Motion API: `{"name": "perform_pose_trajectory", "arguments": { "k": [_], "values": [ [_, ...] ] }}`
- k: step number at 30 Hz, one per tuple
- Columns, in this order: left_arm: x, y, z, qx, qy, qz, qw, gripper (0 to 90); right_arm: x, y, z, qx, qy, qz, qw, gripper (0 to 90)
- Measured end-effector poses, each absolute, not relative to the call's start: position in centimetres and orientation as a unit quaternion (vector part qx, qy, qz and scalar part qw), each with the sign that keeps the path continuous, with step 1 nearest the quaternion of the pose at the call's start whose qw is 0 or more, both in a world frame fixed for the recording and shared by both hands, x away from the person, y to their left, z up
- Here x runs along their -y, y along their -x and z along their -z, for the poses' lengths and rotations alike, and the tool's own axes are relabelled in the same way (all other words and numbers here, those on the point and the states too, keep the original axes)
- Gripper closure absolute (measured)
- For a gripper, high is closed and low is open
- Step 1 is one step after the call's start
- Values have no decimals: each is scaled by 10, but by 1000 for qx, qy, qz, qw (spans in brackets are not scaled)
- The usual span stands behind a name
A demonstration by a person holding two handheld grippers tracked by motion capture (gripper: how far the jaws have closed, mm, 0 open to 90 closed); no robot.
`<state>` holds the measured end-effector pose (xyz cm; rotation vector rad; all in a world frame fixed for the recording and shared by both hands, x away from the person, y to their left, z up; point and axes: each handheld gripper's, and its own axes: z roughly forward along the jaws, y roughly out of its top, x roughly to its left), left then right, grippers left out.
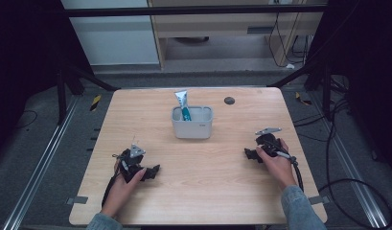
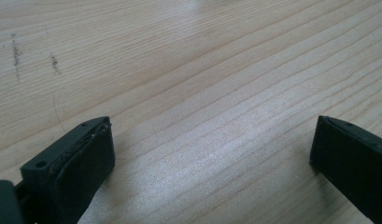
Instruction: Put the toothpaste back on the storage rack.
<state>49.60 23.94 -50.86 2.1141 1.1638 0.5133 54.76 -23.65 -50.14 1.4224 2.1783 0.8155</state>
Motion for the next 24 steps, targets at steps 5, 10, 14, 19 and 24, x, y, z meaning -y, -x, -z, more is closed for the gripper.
{"name": "perform_pose_trajectory", "arguments": {
  "k": [5, 10, 14, 19, 24],
  "values": [
    [-239, -496, 509, -445, -809, -196, 331, 0, 245, -548, 504, -763, -529, -309, 208, 106],
    [-239, -496, 509, -445, -808, -196, 331, 0, 245, -548, 505, -759, -532, -311, 212, 90],
    [-239, -496, 509, -445, -808, -196, 331, 0, 243, -548, 507, -756, -532, -312, 219, 67],
    [-239, -496, 509, -445, -809, -196, 331, 0, 241, -545, 511, -745, -534, -325, 232, 54],
    [-239, -496, 509, -445, -809, -196, 331, 0, 239, -542, 511, -739, -544, -321, 237, 37]
  ]
}}
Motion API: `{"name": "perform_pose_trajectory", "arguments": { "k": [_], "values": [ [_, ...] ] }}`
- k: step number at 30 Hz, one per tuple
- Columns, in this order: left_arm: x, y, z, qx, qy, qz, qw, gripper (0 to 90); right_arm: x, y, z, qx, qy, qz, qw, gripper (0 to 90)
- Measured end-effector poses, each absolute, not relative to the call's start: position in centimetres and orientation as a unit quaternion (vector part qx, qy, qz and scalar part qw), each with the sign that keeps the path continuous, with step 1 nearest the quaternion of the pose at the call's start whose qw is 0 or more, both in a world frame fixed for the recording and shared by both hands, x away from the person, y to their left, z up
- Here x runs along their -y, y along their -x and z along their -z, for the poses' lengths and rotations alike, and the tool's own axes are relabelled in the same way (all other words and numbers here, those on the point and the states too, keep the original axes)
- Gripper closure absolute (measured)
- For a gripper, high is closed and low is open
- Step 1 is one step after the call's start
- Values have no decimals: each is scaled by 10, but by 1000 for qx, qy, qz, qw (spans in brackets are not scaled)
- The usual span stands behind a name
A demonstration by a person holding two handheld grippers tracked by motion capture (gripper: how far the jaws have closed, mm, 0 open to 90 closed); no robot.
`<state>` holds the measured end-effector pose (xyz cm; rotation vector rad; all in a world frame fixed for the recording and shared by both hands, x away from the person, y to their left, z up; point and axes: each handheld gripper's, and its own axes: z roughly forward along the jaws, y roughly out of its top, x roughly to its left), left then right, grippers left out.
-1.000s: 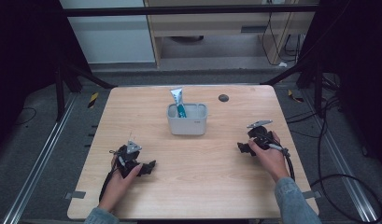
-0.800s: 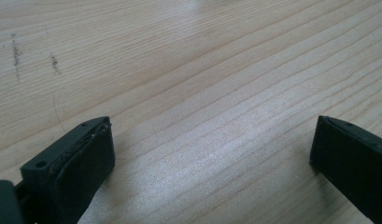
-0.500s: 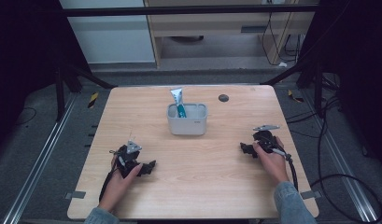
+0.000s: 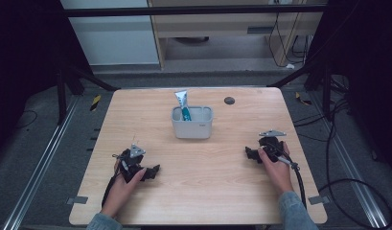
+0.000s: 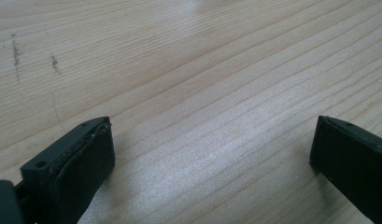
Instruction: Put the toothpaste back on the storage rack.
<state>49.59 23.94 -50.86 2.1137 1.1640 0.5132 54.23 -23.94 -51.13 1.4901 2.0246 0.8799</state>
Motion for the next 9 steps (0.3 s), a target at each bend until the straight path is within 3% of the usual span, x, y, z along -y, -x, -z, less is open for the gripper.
{"name": "perform_pose_trajectory", "arguments": {
  "k": [1, 9],
  "values": [
    [-239, -496, 509, -445, -809, -196, 331, 0, 240, -541, 512, -731, -557, -312, 242, 5],
    [-239, -496, 509, -445, -809, -197, 331, 0, 244, -538, 512, -715, -578, -305, 249, 3]
  ]
}}
